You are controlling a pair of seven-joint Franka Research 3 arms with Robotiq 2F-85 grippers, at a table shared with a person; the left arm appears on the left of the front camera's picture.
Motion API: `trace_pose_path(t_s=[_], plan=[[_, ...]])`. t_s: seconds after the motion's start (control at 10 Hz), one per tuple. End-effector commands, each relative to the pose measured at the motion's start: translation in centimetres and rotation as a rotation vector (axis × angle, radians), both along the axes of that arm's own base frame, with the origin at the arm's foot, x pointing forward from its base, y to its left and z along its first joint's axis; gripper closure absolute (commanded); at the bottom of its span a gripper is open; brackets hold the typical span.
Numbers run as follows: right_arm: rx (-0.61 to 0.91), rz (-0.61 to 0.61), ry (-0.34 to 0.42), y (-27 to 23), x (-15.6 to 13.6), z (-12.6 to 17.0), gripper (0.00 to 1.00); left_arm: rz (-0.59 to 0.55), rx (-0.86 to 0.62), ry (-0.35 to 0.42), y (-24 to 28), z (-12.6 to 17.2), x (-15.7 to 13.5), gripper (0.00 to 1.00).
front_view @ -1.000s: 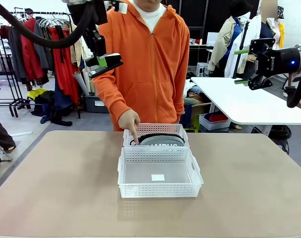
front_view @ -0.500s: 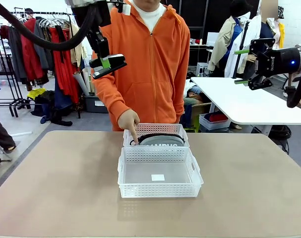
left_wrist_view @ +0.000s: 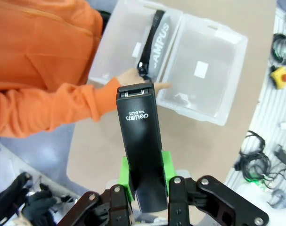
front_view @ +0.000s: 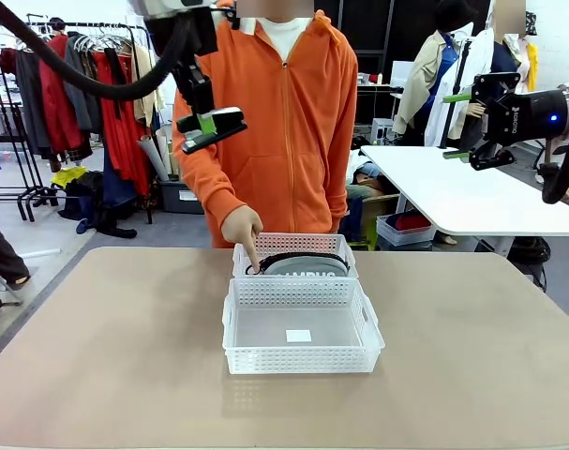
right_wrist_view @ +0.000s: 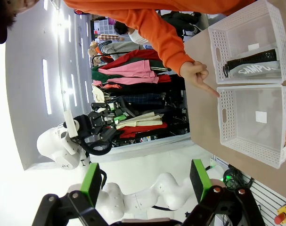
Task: Distribute items into two baskets.
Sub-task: Place the picked Stapler into the Organizing basket as instructed by the person.
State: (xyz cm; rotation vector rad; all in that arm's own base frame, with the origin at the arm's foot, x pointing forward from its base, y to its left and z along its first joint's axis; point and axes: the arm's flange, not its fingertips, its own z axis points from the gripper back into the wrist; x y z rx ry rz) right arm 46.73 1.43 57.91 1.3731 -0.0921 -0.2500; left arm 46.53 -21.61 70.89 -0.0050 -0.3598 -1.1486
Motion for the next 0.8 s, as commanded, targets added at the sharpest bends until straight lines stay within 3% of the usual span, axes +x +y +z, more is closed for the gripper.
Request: trace_pose_path(t_s=[0.0,0.6,0.7], plan=[[0.008,-0.013,0.005,0.2,-0.2,0.3,0.0,-0.094,0.047,-0.015,-2.9,-1.0,-0.6,1.0],[0.008,-0.013,0.005,0.2,-0.2,0.3,0.0,-0.346,0.179,0.003,-12.6,-8.5,-3.9,1.0],[0.008,-0.013,0.005,0.2,-0.2,0.3,0.0,-0.378,0.198,0.045,-14.2,-10.6,-4.2,1.0]])
